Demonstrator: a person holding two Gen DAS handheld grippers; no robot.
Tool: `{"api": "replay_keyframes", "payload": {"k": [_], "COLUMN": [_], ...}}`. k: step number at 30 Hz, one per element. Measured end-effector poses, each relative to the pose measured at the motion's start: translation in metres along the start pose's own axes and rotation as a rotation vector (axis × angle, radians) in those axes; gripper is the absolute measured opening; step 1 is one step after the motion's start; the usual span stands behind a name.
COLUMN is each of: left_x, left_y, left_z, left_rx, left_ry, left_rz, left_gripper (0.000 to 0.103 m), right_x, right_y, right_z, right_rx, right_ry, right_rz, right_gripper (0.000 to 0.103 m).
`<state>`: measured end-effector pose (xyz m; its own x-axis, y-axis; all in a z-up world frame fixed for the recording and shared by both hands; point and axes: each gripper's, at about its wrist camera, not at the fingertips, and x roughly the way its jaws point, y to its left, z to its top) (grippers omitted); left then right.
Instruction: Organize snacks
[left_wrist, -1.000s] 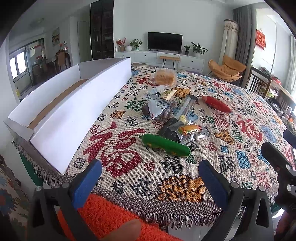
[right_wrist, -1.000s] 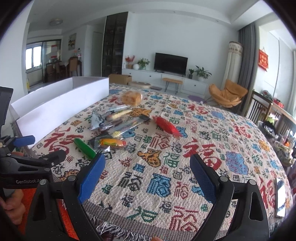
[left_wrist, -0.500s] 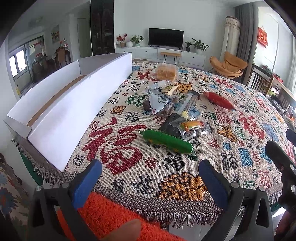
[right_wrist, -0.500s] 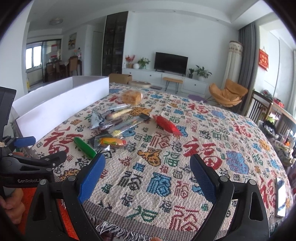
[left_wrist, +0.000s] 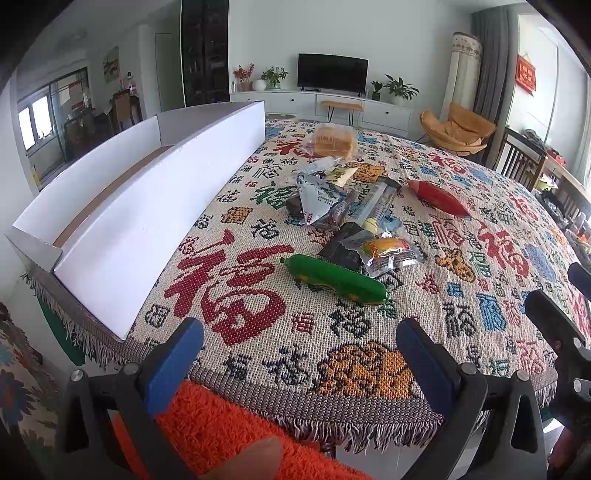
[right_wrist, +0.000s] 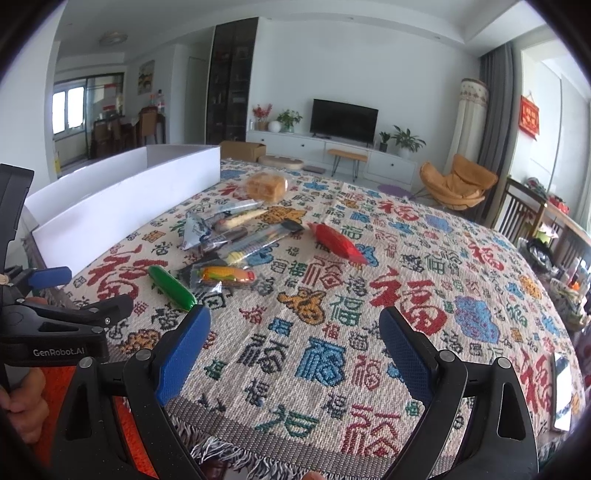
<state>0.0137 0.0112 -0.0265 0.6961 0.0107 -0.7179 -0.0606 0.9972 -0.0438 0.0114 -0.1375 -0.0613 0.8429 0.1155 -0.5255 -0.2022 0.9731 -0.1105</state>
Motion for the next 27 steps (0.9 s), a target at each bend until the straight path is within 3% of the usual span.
{"api": "replay_keyframes", "payload": {"k": [27], "left_x": [0.0035], "left_y": [0.0004], "left_z": [-0.0013], "left_rx": [-0.006], "left_ry": [0.013], "left_rz": [-0.004], "left_gripper": [0.103], "right_x": [0.006], "right_y": [0.0004], "right_z": [-0.0038], "right_rx": [0.004], "right_ry": [0.03], "right_rz": [0.014], "right_gripper": [0.094]}}
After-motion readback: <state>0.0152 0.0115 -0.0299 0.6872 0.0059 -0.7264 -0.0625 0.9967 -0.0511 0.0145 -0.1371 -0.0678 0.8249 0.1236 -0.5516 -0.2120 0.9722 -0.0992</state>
